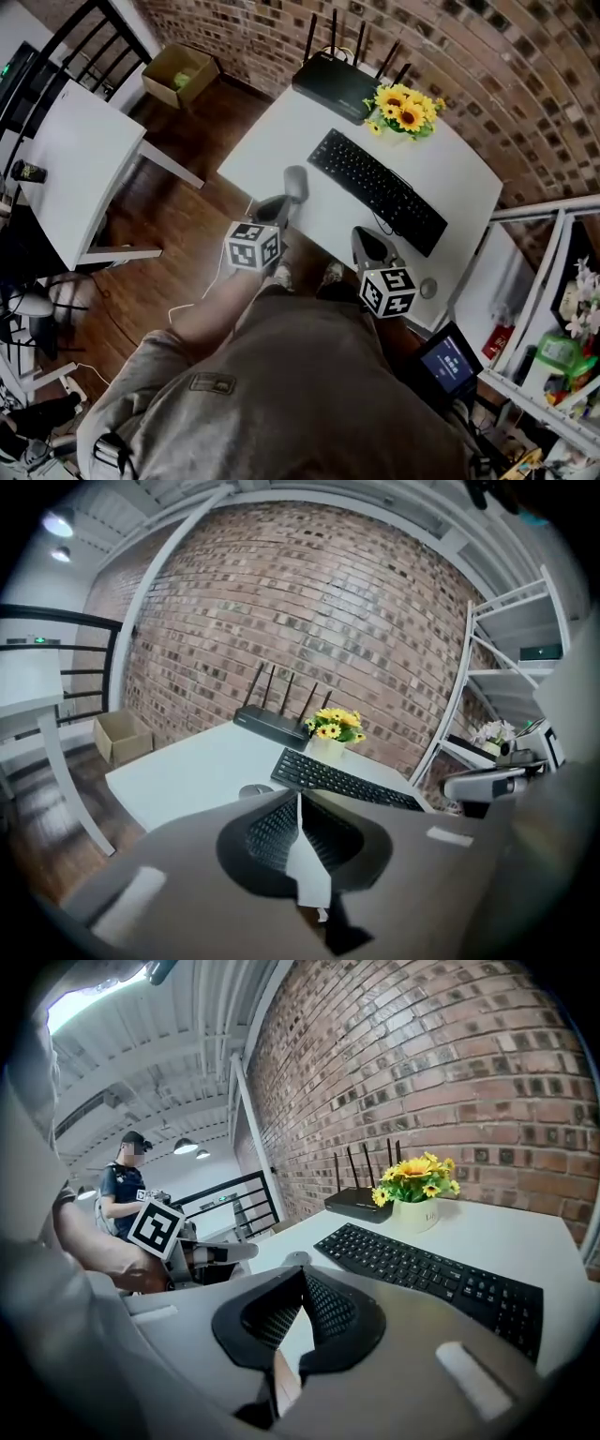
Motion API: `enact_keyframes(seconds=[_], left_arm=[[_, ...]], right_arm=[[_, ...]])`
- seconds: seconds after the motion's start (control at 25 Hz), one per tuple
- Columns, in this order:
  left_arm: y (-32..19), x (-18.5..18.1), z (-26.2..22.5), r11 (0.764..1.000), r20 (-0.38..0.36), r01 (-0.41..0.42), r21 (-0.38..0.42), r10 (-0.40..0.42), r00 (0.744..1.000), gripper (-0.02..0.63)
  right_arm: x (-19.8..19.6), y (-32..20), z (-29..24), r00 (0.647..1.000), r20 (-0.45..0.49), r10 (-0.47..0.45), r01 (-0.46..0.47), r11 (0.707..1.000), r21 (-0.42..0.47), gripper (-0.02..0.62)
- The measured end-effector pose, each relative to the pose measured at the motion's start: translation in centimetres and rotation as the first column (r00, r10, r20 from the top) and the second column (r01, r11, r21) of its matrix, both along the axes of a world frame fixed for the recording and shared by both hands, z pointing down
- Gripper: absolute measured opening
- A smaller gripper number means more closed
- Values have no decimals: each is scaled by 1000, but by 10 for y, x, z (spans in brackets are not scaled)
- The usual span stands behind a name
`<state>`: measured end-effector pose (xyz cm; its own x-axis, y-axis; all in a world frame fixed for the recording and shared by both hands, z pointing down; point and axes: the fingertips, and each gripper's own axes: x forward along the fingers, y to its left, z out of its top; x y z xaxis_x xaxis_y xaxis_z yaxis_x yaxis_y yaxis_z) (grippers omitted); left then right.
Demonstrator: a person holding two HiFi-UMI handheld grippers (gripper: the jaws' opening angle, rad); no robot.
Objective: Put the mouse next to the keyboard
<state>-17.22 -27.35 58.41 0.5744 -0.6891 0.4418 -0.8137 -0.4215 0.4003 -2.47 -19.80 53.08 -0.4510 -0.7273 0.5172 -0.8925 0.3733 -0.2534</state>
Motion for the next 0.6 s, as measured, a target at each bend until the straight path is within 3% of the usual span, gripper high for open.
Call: enact_keyframes(seconds=[0.12, 0.32, 0.6], left_arm=[[-8, 5, 9, 999, 32, 32, -24, -31, 999, 8], [-22, 14, 21, 996, 84, 76, -49, -72, 994, 122], [-29, 11, 46, 989, 228, 138, -47, -124, 966, 284]], right_arm=[[12, -12, 2, 1000, 0, -26, 26, 1000, -13, 11], [26, -27, 7, 997, 17, -74, 74, 997, -31, 11], [36, -37, 20, 992, 41, -117, 119, 990, -70, 11]])
